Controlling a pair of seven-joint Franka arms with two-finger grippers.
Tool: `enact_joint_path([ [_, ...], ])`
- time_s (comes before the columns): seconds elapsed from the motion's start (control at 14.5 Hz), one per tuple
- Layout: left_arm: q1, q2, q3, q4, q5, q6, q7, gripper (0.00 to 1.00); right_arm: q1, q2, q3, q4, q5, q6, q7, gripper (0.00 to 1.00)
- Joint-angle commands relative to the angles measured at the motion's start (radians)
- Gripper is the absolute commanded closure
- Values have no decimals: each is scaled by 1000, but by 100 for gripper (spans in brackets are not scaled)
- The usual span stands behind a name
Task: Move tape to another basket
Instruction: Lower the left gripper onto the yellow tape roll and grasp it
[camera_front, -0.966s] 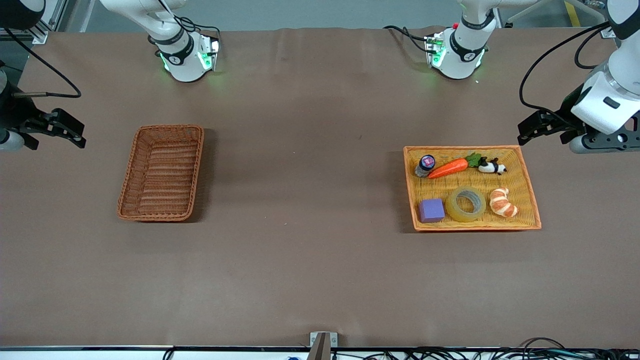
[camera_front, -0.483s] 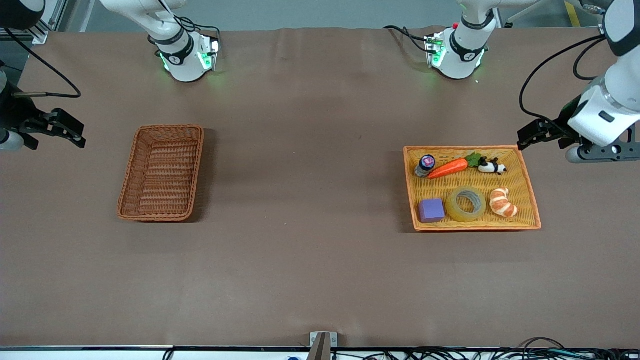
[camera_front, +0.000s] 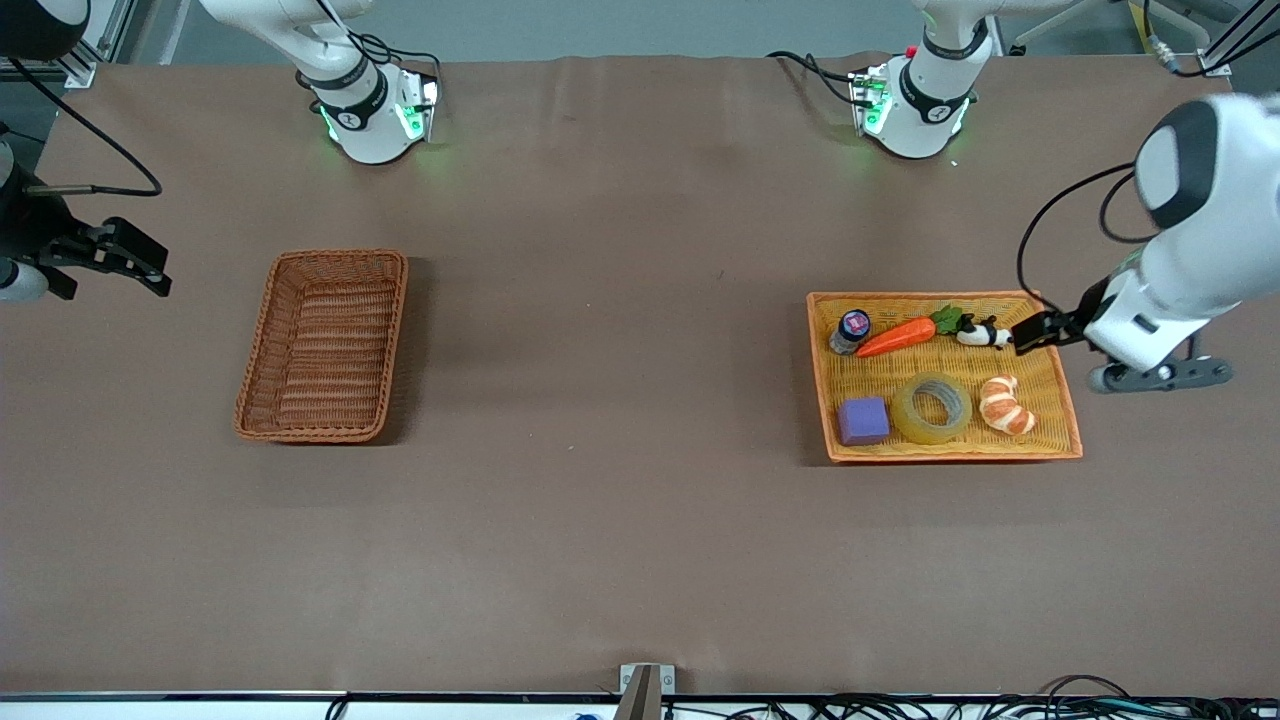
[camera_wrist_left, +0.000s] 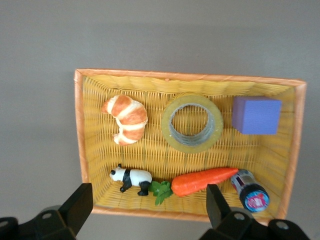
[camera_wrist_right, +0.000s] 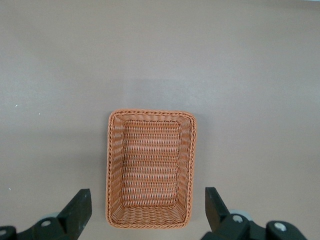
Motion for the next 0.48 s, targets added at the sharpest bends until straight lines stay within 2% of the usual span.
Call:
enact_joint_path([
  [0.0, 3, 45, -3, -65, 17, 108, 11, 0, -6, -8, -2, -10, 22, -4, -11, 0],
  [0.41, 0, 222, -4, -79, 17, 279, 11, 1, -6, -8, -2, -10, 22, -7, -6, 0],
])
